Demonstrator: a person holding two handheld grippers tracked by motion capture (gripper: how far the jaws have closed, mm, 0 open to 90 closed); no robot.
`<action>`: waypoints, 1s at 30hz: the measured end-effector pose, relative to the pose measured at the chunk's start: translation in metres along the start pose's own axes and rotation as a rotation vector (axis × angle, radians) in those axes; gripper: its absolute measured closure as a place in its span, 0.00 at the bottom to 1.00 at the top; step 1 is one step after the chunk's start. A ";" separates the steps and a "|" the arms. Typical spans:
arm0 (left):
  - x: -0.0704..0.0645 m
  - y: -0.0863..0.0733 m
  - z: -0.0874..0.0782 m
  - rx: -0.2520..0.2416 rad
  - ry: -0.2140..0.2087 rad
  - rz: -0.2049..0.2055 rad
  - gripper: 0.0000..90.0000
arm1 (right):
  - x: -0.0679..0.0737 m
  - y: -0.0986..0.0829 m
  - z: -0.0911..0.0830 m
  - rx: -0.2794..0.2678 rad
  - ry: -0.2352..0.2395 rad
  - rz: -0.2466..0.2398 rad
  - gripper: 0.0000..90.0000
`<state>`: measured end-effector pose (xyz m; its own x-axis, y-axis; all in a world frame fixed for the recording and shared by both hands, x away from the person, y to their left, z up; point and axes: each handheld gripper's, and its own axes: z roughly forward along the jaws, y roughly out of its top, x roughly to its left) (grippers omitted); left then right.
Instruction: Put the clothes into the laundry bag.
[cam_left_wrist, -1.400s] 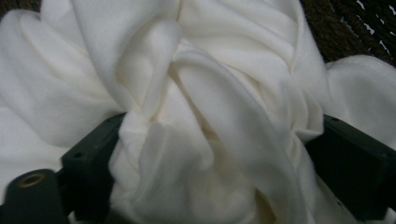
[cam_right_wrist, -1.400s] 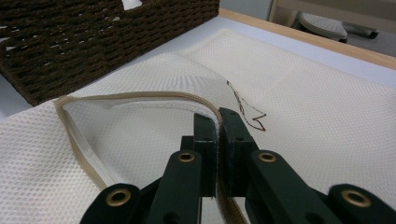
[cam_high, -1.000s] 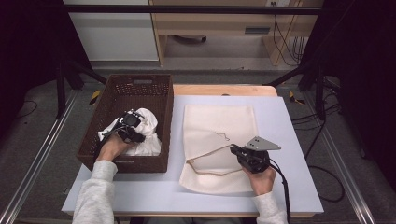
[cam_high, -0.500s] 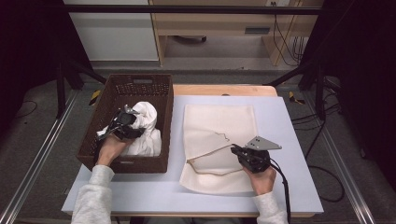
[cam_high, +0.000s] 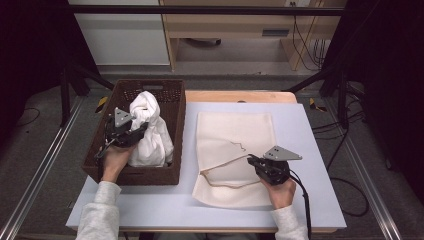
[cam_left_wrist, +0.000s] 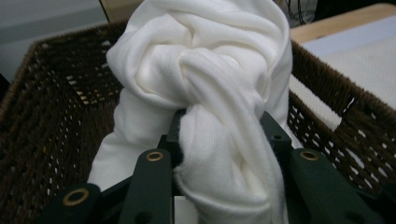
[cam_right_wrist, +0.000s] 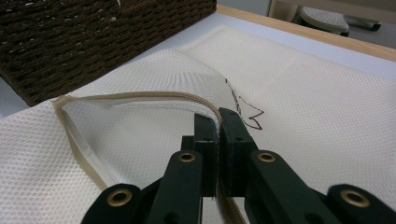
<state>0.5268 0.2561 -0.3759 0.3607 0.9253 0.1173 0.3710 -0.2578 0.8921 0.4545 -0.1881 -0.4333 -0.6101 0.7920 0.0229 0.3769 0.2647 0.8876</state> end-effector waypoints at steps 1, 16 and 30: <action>0.001 0.001 -0.002 -0.025 0.004 -0.004 0.70 | 0.000 0.000 0.000 0.000 0.001 -0.001 0.96; 0.003 0.025 -0.043 -0.291 0.052 -0.014 0.71 | -0.001 0.001 -0.002 -0.007 0.000 0.003 0.97; 0.000 0.070 -0.083 -0.433 0.051 -0.010 0.71 | -0.001 0.002 -0.004 -0.015 -0.006 0.005 0.97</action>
<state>0.4824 0.2613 -0.2770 0.3122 0.9425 0.1194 -0.0224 -0.1184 0.9927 0.4531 -0.1901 -0.4297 -0.6042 0.7965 0.0245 0.3690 0.2524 0.8945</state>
